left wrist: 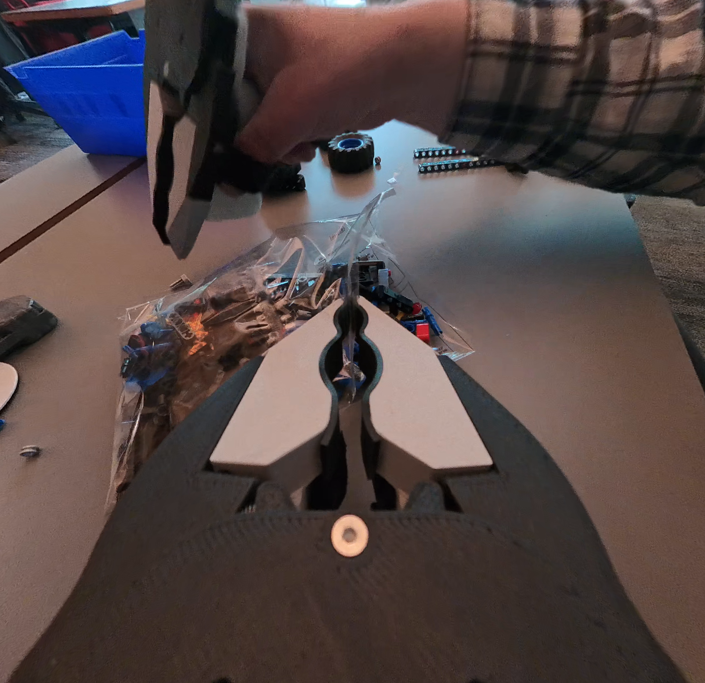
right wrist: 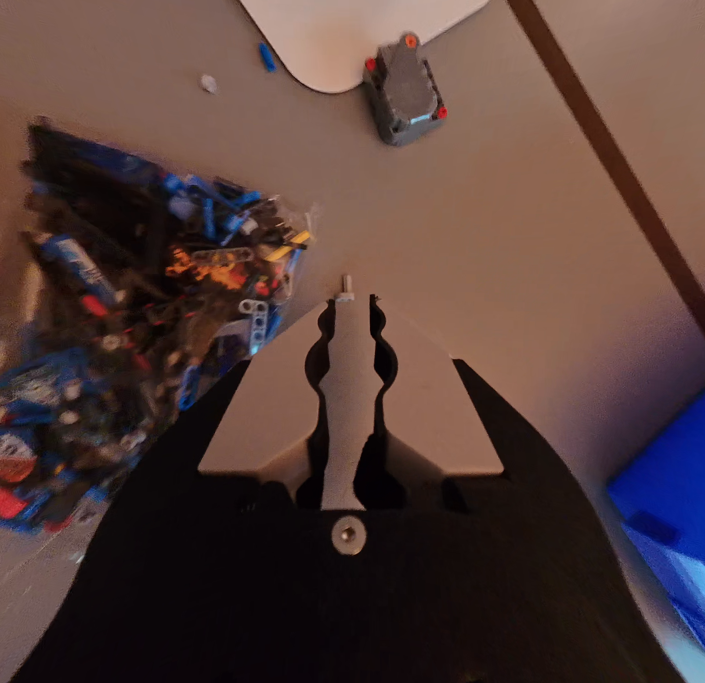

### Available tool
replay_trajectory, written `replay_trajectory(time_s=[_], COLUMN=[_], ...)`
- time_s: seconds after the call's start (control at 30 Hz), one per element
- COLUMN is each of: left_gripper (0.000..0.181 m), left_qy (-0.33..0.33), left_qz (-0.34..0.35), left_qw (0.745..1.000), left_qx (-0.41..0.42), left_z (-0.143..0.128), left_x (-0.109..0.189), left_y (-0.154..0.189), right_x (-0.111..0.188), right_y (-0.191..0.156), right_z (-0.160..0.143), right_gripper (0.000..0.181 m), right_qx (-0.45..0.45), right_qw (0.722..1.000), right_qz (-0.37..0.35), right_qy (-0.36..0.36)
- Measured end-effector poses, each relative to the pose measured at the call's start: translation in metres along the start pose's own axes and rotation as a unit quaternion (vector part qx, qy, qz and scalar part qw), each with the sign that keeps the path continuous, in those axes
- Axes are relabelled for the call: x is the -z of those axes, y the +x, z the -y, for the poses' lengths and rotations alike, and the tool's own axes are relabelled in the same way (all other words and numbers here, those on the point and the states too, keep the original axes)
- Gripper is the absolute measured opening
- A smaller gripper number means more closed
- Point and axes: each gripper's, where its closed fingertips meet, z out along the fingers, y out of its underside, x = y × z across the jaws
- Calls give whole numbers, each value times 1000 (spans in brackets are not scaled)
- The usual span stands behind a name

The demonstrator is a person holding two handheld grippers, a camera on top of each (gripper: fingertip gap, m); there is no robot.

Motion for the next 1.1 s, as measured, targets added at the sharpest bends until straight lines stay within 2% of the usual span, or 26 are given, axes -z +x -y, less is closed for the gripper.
replay_trajectory(time_s=[0.1, 0.17, 0.2, 0.27, 0.33, 0.43, 0.53, 0.63, 0.73, 0.83, 0.9, 0.97, 1.03, 1.1], left_gripper=[0, 0, 0, 0, 0, 0, 0, 0, 0, 0, 0, 0, 0, 0], left_qy=[-4, -7, -8, -7, -3, 4, 14, 21, 29, 30, 28, 25, 16, 2], left_qz=[-1, -2, -2, -1, 1, 9, 17, 25, 25, 23, 21, 19, 6, -5], left_qw=[1000, 1000, 1000, 1000, 1000, 1000, 1000, 999, 998, 998, 999, 999, 1000, 1000], left_qx=[-2, -6, -7, -6, -2, 8, 21, 36, 43, 39, 36, 32, 24, 7], left_z=[-1, -2, -2, -1, -1, 1, 4, 5, 7, 8, 7, 6, 5, 2], left_x=[-1, -2, -2, -2, -1, 0, 2, 4, 5, 6, 6, 6, 3, -1], left_y=[1, 1, 2, 1, 0, -5, -10, -15, -17, -15, -14, -12, -7, -1], right_x=[-26, -35, -37, -35, -24, 18, 78, 117, 120, 92, 75, 81, 101, 121], right_y=[-1, 0, -2, -3, -4, -16, -50, -91, -123, -127, -121, -120, -117, -103], right_z=[-2, -8, -7, -9, -10, -4, -4, -27, -46, -50, -57, -55, -45, -19], right_gripper=[15, 9, 2, 2, 2, 2, 2, 2, 2, 3, 24, 17, 10, 7], right_qx=[-32, -35, -36, -37, -28, -21, 0, 42, 87, 88, 89, 88, 89, 95], right_qw=[998, 998, 998, 997, 998, 998, 994, 989, 985, 988, 990, 990, 988, 988], right_qz=[45, 47, 55, 58, 50, 48, 83, 125, 150, 130, 106, 113, 124, 100], right_qy=[-9, -27, -21, -27, -23, 18, 70, 61, 28, 9, -18, -10, 18, 69])
